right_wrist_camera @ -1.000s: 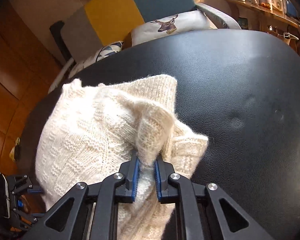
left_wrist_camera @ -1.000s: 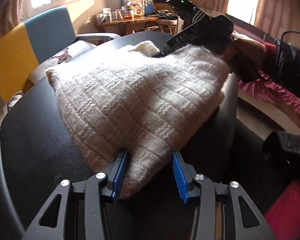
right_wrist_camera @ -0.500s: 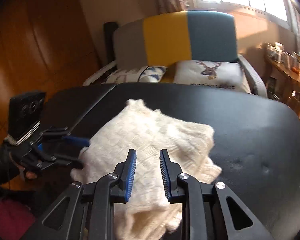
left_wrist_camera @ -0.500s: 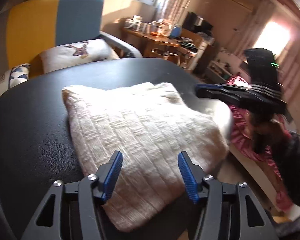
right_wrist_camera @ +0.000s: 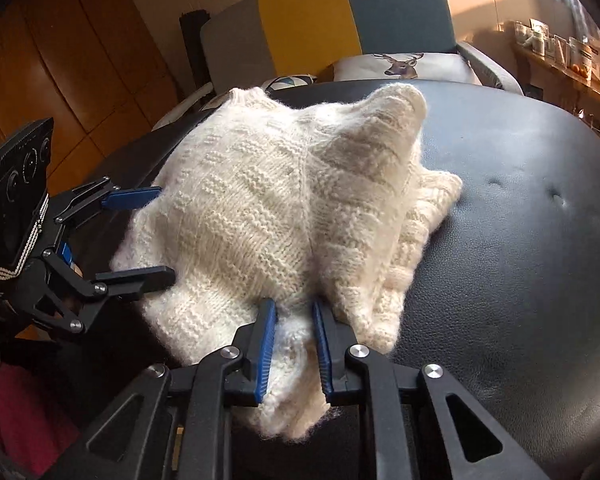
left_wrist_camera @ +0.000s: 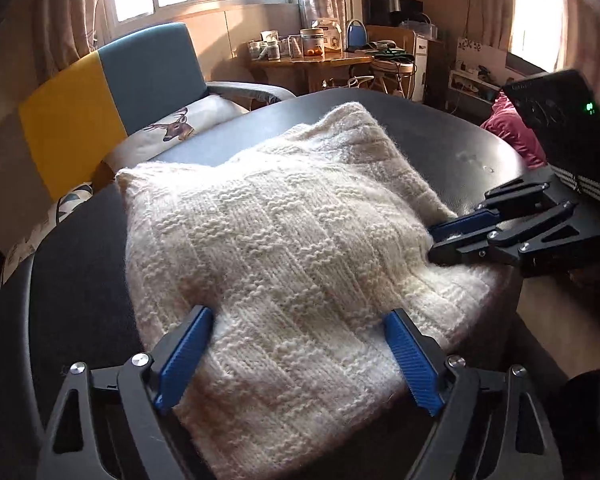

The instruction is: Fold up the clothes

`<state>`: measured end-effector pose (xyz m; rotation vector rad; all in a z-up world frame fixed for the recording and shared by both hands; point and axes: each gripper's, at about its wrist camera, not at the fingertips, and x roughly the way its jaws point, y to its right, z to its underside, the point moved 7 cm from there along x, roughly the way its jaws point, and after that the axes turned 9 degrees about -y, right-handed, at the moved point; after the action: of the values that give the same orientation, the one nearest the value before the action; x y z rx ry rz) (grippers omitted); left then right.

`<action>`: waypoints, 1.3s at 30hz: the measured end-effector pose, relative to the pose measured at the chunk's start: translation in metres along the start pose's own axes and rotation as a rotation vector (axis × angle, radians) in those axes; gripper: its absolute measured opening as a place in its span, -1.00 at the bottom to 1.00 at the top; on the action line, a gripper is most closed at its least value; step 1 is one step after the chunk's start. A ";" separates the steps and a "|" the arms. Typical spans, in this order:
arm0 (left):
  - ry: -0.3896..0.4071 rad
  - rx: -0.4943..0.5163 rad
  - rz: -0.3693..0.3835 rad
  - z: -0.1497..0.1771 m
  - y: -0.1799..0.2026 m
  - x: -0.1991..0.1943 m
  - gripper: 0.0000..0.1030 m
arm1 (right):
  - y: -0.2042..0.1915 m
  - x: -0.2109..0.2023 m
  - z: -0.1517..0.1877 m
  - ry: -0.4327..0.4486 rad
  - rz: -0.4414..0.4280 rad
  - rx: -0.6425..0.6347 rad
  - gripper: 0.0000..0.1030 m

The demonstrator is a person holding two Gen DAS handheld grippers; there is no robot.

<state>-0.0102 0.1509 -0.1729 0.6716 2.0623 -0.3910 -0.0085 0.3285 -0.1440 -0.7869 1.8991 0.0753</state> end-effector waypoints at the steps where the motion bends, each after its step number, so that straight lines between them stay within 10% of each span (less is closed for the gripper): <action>1: -0.003 -0.011 0.011 -0.002 -0.002 -0.001 0.70 | -0.001 -0.001 0.001 0.002 0.002 0.000 -0.66; 15: 0.104 -0.099 -0.018 -0.047 -0.032 -0.047 0.72 | -0.010 -0.060 -0.069 0.117 0.081 0.003 -0.56; 20: -0.014 -0.266 0.022 -0.041 -0.062 -0.005 0.72 | 0.010 -0.013 -0.102 0.027 0.136 0.056 -0.56; 24: -0.031 -0.303 0.057 -0.017 -0.060 0.013 0.76 | 0.030 0.028 -0.080 -0.054 0.120 0.092 -0.59; 39: -0.053 -0.294 0.169 -0.034 -0.053 0.012 0.82 | 0.070 -0.025 -0.022 0.026 0.197 0.227 -0.61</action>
<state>-0.0701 0.1291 -0.1639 0.6416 1.9439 -0.0078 -0.0580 0.3867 -0.1329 -0.4491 1.9636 -0.0285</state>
